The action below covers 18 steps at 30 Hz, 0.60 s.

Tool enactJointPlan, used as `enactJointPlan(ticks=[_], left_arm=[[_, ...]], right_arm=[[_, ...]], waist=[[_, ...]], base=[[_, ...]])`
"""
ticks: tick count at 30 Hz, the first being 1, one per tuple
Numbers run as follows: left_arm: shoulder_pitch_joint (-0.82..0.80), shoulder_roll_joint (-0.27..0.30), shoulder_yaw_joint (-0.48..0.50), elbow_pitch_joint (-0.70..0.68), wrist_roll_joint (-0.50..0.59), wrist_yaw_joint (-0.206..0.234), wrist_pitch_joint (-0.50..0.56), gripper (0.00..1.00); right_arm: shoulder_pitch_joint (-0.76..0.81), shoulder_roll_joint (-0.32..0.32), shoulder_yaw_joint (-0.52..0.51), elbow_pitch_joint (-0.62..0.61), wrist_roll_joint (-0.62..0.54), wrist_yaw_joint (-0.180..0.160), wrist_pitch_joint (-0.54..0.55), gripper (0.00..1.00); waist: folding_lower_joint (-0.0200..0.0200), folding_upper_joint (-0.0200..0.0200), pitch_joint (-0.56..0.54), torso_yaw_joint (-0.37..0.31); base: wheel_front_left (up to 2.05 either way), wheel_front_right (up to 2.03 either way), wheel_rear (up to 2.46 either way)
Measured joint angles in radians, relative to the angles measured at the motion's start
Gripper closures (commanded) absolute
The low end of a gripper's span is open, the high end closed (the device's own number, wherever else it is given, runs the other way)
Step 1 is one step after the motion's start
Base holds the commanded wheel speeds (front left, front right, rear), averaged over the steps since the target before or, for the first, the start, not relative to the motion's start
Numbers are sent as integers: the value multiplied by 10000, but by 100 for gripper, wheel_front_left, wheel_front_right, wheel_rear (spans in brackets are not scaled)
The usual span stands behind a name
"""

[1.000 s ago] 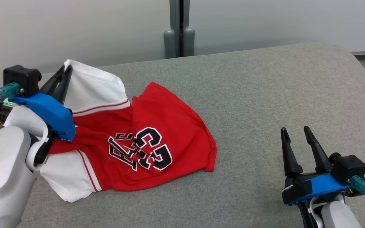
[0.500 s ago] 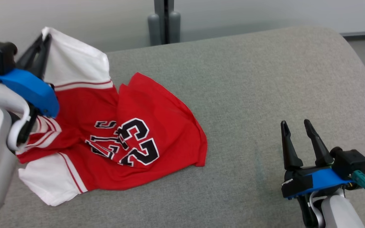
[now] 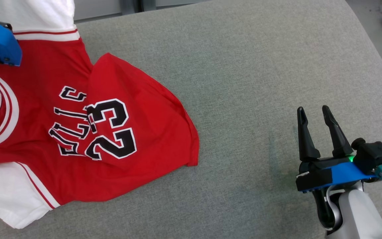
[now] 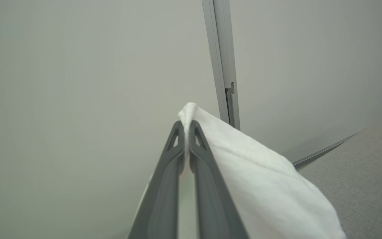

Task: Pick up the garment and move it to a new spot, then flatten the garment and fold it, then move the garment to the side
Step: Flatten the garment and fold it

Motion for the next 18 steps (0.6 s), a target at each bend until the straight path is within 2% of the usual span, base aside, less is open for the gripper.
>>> enactJointPlan(ticks=[2, 3, 4, 5, 13, 18], left_arm=[[-153, -82, -21, 451, 71, -10, -293, 100], [-167, -180, -38, 690, 59, -10, -347, 68], [-167, -259, -102, 897, 75, -12, -441, 10], [-167, -320, -169, 1047, 96, -17, -548, 0], [18, -568, -171, 1664, 82, -82, -1106, 0], [862, -560, 410, 767, 8, 119, -1170, 0]], right_arm=[[-49, 2, 8, -44, 12, 0, 0, 0], [-52, 4, 6, -56, 13, 0, -2, 0], [-52, 2, 4, -63, 13, 0, 0, 0], [-52, 2, 2, -75, 15, 0, 0, 0], [-38, 0, -73, -10, -25, 0, -2, 0], [4, 4, -107, 36, -127, 0, -2, 0]], waist=[[0, 0, 81, -57], [0, 0, 103, -67], [0, 0, 121, -75], [0, 0, 137, -78], [0, 0, -68, 196], [0, 0, -414, 547]], base=[[0, 0, 0], [0, 0, 0], [0, 0, 0], [0, 0, 0], [0, 0, 0], [0, 0, 0]])
